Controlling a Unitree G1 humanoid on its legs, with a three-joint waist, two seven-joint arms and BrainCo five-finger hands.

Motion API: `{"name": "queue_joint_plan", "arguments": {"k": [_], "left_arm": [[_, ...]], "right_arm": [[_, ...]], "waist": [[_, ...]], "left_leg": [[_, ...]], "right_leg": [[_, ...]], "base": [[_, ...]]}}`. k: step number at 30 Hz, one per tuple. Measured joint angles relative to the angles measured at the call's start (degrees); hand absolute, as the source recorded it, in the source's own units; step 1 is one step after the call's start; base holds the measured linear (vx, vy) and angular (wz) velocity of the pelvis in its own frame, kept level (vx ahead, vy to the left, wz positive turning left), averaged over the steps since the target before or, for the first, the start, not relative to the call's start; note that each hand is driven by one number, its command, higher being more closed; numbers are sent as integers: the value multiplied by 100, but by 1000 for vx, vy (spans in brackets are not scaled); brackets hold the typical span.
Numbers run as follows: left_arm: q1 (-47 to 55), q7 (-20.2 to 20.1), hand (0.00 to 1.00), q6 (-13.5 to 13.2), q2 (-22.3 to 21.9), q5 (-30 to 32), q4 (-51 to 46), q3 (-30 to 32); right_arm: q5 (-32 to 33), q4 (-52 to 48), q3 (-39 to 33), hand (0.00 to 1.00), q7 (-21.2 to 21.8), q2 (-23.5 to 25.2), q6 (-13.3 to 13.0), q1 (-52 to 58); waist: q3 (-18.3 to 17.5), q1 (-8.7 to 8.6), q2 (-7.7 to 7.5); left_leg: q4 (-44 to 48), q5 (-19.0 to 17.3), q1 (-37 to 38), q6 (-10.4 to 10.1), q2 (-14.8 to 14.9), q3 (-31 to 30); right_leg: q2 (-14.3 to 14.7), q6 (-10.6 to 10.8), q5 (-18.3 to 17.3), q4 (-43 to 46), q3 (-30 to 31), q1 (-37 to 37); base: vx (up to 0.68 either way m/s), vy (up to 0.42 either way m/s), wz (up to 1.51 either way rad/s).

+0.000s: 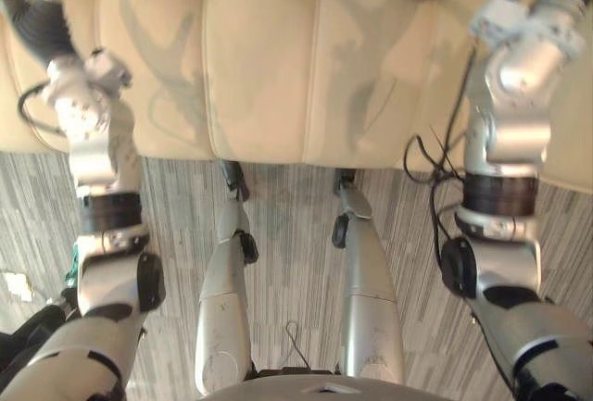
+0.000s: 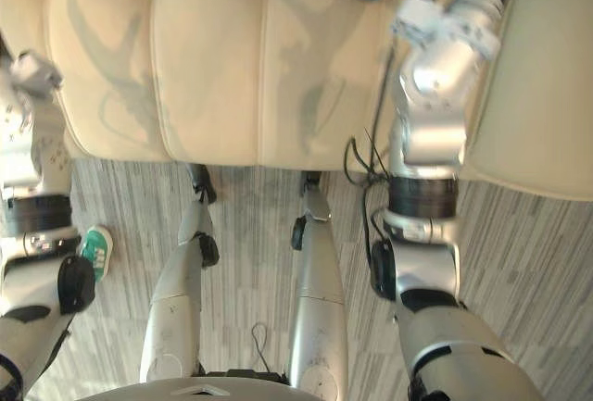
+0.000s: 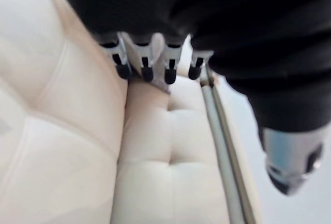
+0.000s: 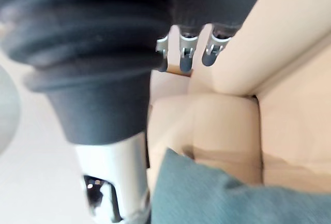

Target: Pick up cushions and gather them together orderly.

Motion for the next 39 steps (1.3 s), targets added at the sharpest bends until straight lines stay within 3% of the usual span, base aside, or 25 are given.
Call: {"name": "queue_joint_plan", "arguments": {"k": [3,6,7,11,14,17,18,21,24,32,37,39], "left_arm": [[1177,-52,0,-147,-127,-122,-550,316],[2127,-250,0,-256,-663,-270,-686,495],[2506,-347,0,-257,-891,-312,-686,481],[3746,-815,0,-211,-1354,-191,-496,151],[4498,-1265,0,29,-1703,474,437,-207],[4767,-1460,0,245,-1915,1022,1538,-371],[4783,-1541,0,337,-2011,1301,2273,-431],[4755,-1625,0,465,-2121,1790,3505,-430],[4769,-1644,0,503,-2069,1888,4176,-411],[4774,-1661,0,515,-1799,2145,4763,-299],[4751,-1620,0,521,-1771,2140,4781,-221],[4618,-1583,0,540,-1759,2090,4760,-169]], "right_arm": [[87,-675,-272,0,255,-11,-253,1164],[94,-840,-258,0,605,234,-396,2340],[94,-838,-212,0,802,509,-413,2824],[72,-680,18,0,1427,1304,-476,4297],[-281,149,249,0,1868,1779,-444,5364],[-702,1420,401,0,2112,1957,-293,5601],[-851,2265,403,0,2193,2046,-195,5572],[-1136,4022,354,0,2272,2103,-40,5291],[-1254,5157,60,0,2278,2103,109,5106],[-1255,6073,-345,0,2383,2078,263,5146],[-1161,6021,-351,0,2364,2116,266,5081],[-1131,6011,-348,0,2351,2147,286,5016]], "waist": [[-7,1,-7],[-29,-33,-15],[-101,-20,-93],[-576,1,-362],[-1220,-8,-413],[-1599,18,-409],[-1784,9,-379],[-1958,34,-347],[-1997,52,-354],[-2052,73,-365],[-1947,179,-449],[-1834,210,-518]], "left_leg": [[156,-240,457,15,33,-18],[168,-356,1116,-25,37,-91],[165,-440,1422,-35,41,-131],[386,-842,2268,-81,93,-146],[387,-1171,3023,-108,123,-75],[389,-1349,3484,-160,178,107],[372,-1389,3660,-204,216,179],[330,-1530,4017,-238,245,406],[335,-1689,4249,-284,152,457],[356,-1976,4913,-269,-87,38],[760,-2096,4459,-152,-128,50],[1253,-2303,4037,77,-160,-2]], "right_leg": [[10,8,-237,81,-15,488],[-4,29,-364,109,-113,1187],[-7,27,-459,132,-146,1493],[5,61,-740,93,-220,2454],[18,96,-931,-234,-313,3315],[71,90,-819,-583,-298,3821],[133,164,-654,-885,-278,4076],[273,213,-221,-1707,-34,4608],[265,259,141,-2330,156,5046],[194,264,270,-2613,327,5757],[202,113,199,-2185,596,5113],[214,-616,114,-2153,529,4879]], "base": [[54,-117,-5],[98,-88,4],[122,-64,3],[145,-35,0],[142,23,-9],[155,47,-35],[93,36,-33],[74,57,-49],[24,52,-31],[-28,41,-12],[-143,17,-28],[-182,58,-39]]}}
